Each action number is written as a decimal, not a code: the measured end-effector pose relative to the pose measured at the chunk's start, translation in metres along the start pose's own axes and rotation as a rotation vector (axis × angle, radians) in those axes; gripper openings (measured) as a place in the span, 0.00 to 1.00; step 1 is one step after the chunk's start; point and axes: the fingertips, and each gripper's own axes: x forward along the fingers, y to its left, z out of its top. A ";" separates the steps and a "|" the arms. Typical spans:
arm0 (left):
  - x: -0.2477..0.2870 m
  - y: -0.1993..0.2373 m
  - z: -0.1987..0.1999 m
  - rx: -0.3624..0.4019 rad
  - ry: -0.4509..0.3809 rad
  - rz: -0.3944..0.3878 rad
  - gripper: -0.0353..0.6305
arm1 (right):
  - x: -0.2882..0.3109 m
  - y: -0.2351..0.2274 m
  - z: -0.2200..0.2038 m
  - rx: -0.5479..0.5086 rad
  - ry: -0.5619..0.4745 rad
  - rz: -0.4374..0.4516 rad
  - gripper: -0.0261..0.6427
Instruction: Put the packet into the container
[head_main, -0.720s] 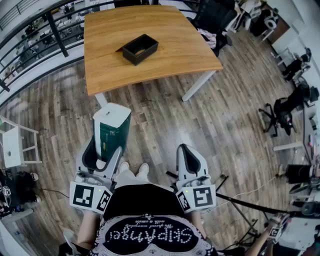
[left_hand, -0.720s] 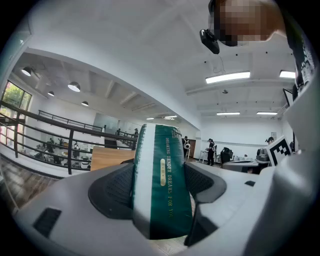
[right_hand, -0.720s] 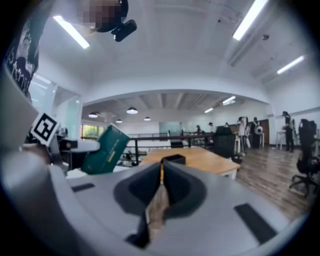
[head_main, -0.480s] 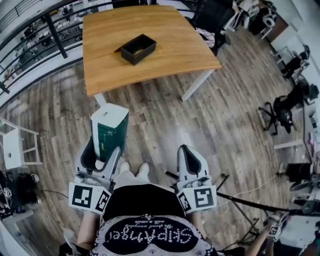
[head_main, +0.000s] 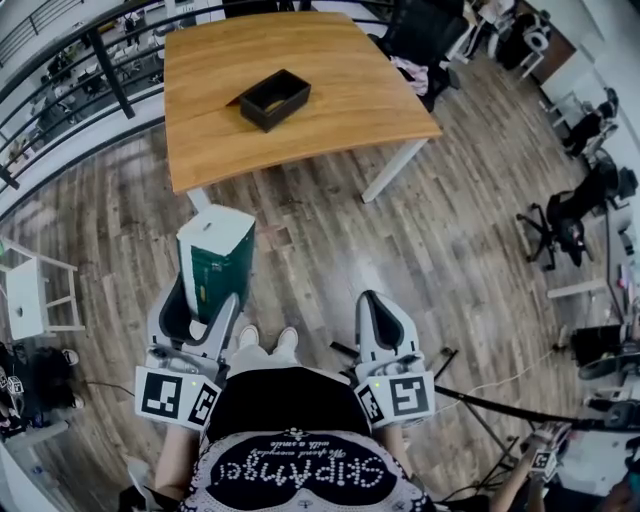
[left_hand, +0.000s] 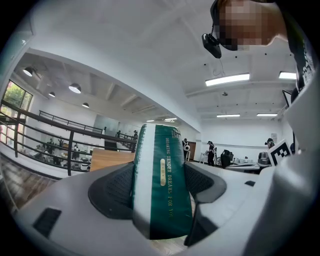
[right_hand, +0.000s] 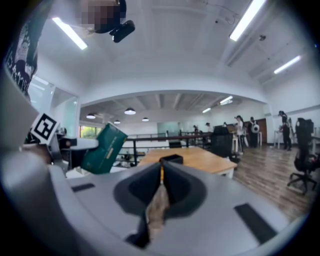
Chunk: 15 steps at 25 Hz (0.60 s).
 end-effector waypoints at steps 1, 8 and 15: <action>0.000 0.000 0.001 -0.001 -0.004 0.002 0.56 | -0.001 -0.001 0.001 0.008 -0.008 0.000 0.10; -0.002 -0.008 0.006 -0.001 -0.036 0.019 0.56 | -0.007 -0.008 0.007 0.021 -0.055 0.021 0.10; -0.003 -0.006 0.002 -0.004 -0.020 0.037 0.56 | -0.006 -0.016 -0.004 0.041 -0.031 0.012 0.10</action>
